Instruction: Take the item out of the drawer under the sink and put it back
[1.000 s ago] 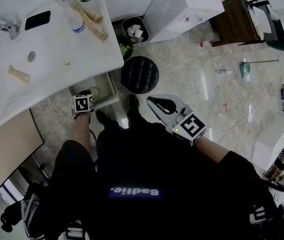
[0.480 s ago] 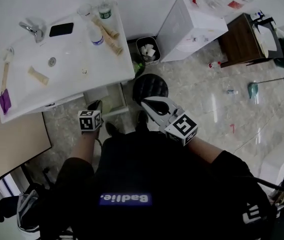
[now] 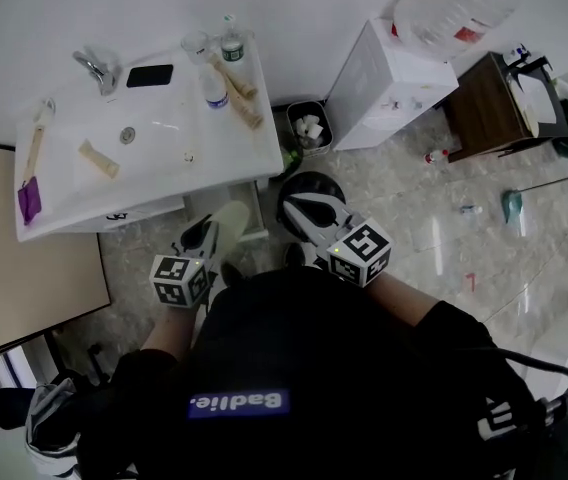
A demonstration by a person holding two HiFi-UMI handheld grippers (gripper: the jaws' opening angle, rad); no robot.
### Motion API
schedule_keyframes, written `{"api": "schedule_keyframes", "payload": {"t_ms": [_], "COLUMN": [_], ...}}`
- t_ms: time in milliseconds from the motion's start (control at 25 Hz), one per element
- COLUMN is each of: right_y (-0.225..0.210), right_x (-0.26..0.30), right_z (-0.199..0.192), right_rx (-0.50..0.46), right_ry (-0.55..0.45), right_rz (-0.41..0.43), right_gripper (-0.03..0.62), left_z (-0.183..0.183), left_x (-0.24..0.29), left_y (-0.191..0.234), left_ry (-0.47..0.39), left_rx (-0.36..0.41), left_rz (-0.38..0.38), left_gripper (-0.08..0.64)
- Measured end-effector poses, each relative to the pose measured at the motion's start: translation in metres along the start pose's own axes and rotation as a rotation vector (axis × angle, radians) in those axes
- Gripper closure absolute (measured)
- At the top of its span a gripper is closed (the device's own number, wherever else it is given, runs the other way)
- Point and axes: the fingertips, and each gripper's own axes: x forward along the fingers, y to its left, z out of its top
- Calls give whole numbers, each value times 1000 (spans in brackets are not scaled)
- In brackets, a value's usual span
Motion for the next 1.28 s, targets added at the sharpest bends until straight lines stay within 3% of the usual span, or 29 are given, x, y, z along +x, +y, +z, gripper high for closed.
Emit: {"api": "schedule_keyframes", "payload": {"t_ms": [400,600,960,1280], "right_y": [7,13,35,44], "right_x": [14,25,35,39], "right_z": [15,25,25,22], "right_rx": [13,17,-95,-108], "right_ry": [-36,-31,-27,-16], "right_rz": [18,16,82,110], "right_gripper": [591,591,591,591], "left_z": [88,106,98,94], "left_x": [-62,-77,-78,-77], "left_y": [-43,-55,-44,-39], "left_ry": [-231,-299,-292,-301], "left_rx": [123,113,100,97], "left_rz": [-63,-85,-76,-71], "left_gripper": [535,535,537,537]}}
